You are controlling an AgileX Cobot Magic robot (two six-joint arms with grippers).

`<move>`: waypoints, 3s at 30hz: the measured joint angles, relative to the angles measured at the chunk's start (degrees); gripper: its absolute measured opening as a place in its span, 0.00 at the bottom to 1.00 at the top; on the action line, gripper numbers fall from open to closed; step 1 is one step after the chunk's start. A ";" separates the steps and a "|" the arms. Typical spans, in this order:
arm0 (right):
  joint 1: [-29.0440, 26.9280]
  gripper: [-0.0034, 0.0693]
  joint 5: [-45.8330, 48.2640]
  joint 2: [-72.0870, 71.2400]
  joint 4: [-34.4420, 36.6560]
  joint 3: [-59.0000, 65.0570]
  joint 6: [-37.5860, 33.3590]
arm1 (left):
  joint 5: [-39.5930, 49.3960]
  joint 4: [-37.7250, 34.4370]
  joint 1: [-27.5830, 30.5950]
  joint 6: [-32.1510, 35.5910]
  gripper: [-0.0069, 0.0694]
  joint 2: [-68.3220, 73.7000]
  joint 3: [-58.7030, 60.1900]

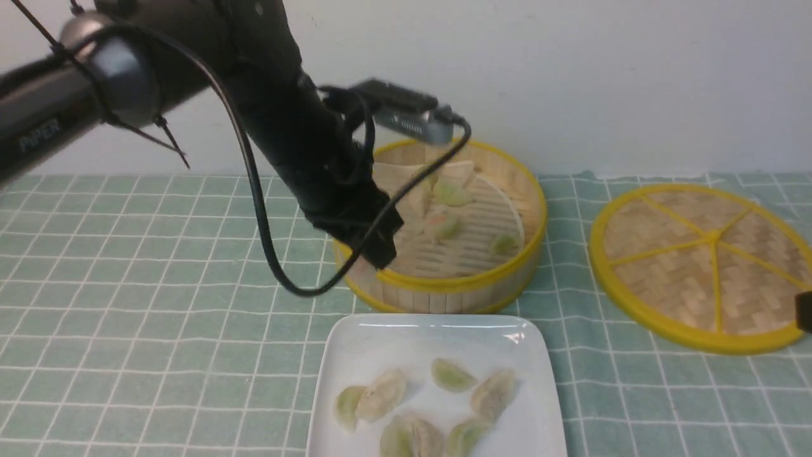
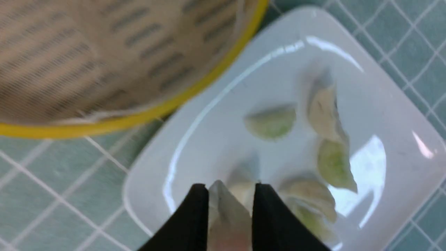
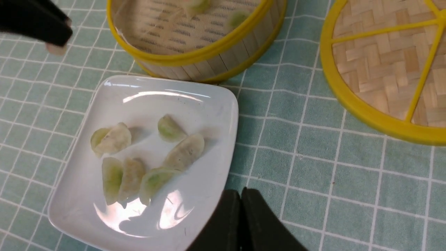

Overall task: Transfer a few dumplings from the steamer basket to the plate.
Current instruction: Use the left arm to put the dumpling into the plate, then use the right arm to grab a dumpling from inside the steamer, then use the right arm to put the dumpling into the plate

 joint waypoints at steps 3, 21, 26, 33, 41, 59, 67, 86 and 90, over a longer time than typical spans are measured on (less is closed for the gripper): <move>0.00 0.03 -0.09 0.00 0.00 0.00 -0.68 | -0.29 0.00 -2.94 2.10 0.28 0.95 5.42; 0.00 0.03 -1.84 1.69 0.06 -2.24 -4.13 | -11.72 4.14 -9.71 -4.19 0.61 5.52 4.92; 0.00 0.03 -0.46 8.42 0.27 -7.74 -4.60 | -9.40 6.21 -6.89 -10.99 0.21 -3.41 4.90; 7.97 0.03 -3.48 22.71 -0.84 -15.25 -6.03 | -11.77 6.27 -0.52 -11.70 0.08 -22.89 15.76; 18.38 0.10 -11.41 42.76 -7.73 -27.28 -6.03 | -17.47 6.51 6.57 -12.41 0.08 -45.08 36.48; 22.63 0.72 -4.40 81.28 -21.67 -58.13 -4.76 | -14.24 7.64 8.08 -14.73 0.08 -61.96 47.10; 22.82 0.73 -5.47 86.01 -24.26 -59.38 -4.76 | -11.90 7.70 8.08 -15.08 0.08 -61.96 47.15; 22.82 0.52 -2.72 80.78 -21.01 -59.46 -4.69 | -11.84 7.81 8.08 -15.51 0.08 -61.96 47.15; 22.82 0.52 -2.46 76.34 -19.85 -59.46 -4.69 | -11.90 7.75 8.08 -15.51 0.08 -61.96 47.15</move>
